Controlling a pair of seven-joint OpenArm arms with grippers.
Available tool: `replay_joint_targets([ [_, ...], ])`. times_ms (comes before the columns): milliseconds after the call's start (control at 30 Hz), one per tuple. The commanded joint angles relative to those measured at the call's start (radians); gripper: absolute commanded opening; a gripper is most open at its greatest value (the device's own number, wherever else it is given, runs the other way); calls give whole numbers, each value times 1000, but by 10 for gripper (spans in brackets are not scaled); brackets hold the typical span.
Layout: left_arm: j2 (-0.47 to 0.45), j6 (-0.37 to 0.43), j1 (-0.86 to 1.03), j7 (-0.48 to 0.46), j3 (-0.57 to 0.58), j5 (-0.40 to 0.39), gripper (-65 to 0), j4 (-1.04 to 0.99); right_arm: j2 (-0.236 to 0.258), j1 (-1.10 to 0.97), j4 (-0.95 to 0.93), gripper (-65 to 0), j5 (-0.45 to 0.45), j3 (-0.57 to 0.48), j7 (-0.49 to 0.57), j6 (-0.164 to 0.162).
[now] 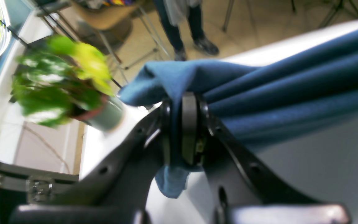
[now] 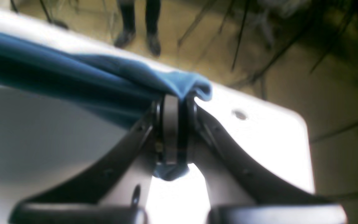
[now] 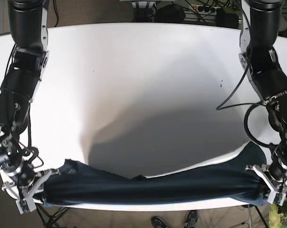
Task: Fold the T-shirt properly
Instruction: 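Lift the shirt with both grippers, shake it and lay it flat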
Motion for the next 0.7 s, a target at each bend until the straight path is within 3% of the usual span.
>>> replay_joint_targets([
  [0,-17,-17,38,-19,-8,8,-650,67,-9,-37,53,-628,-6,49,31,-6],
  [133,-17,-60,199,-19,-8,8,-650,125,-43,-202,113,-628,-6,132,31,-6],
  [367,6,-57,406,-19,-14,10,-650,159,-115,-413,156,-628,-6,210,33,-6],
  [500,29,-62,526,-17,-77,10,-650,196,-155,-508,172,-628,-6,223,33,-6],
  [667,76,-63,609,-17,-130,13,-650,237,-164,-588,182,-628,-5,223,33,-6],
])
